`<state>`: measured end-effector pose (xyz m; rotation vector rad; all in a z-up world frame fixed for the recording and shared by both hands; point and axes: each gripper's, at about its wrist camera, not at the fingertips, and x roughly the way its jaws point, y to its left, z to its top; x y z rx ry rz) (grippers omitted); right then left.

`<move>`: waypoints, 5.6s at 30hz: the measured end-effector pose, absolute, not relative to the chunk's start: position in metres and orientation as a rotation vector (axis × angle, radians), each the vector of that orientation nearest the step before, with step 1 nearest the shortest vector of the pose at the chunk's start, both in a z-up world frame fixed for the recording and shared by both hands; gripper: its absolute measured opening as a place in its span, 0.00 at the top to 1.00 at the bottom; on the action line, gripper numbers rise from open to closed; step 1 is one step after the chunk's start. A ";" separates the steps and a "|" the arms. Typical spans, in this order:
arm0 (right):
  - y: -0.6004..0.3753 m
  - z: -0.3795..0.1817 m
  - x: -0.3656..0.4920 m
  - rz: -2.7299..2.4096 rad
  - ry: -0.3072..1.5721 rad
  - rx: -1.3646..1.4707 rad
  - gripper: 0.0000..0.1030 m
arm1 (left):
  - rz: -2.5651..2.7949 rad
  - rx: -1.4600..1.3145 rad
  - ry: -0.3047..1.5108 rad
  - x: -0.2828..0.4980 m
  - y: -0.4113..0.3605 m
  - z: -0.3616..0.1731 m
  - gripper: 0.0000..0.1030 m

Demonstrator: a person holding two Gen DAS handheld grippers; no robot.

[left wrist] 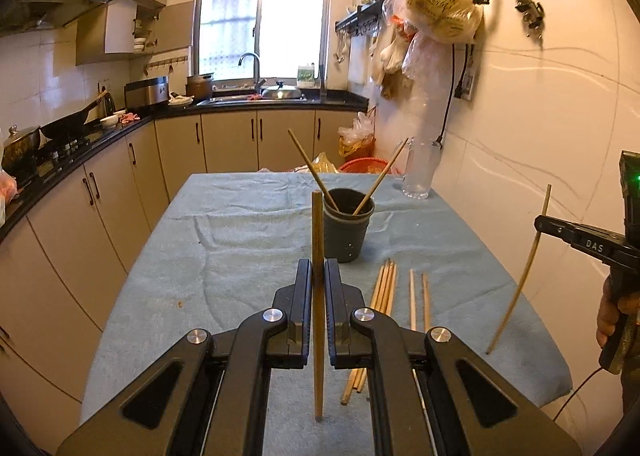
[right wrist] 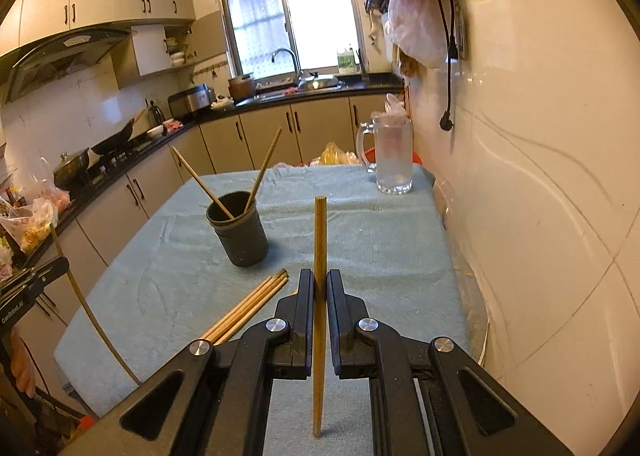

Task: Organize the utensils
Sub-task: 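Carry the left tool's chopstick into the holder and open it while the right tool releases its chopstick there, then move both open tools back down to the remaining chopsticks, then close the left tool on a chopstick while the right tool grasps another chopstick, then lift the left tool's chopstick toward the holder while the right tool carries its chopstick there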

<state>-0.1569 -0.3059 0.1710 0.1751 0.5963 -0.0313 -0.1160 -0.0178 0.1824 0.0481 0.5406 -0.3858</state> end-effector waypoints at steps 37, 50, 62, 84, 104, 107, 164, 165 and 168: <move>-0.280 0.225 0.047 0.046 0.357 0.401 0.93 | -0.351 -0.090 0.494 0.096 -0.107 0.258 0.95; -0.278 0.170 0.071 0.073 0.530 0.422 0.79 | -0.326 -0.122 0.637 0.117 -0.091 0.209 0.92; -0.278 0.211 0.001 0.039 0.503 0.325 0.50 | -0.306 -0.130 0.556 0.020 -0.046 0.234 0.61; -0.304 0.034 -0.095 0.092 1.062 0.265 0.53 | -0.543 0.201 1.031 -0.007 -0.127 0.028 0.84; -0.259 0.015 -0.049 0.047 1.028 0.213 0.63 | -0.390 0.128 1.071 0.015 -0.115 0.027 0.96; -0.255 0.015 -0.043 0.016 1.040 0.163 0.68 | -0.357 0.020 1.121 0.015 -0.094 0.026 0.94; -0.307 0.137 -0.080 -0.044 0.602 0.281 0.92 | -0.379 0.019 0.722 -0.046 -0.064 0.155 0.94; -0.306 0.143 -0.090 -0.051 0.555 0.286 0.92 | -0.376 0.015 0.695 -0.057 -0.060 0.161 0.94; -0.299 0.150 -0.113 -0.078 0.468 0.294 0.92 | -0.376 0.017 0.665 -0.073 -0.057 0.166 0.94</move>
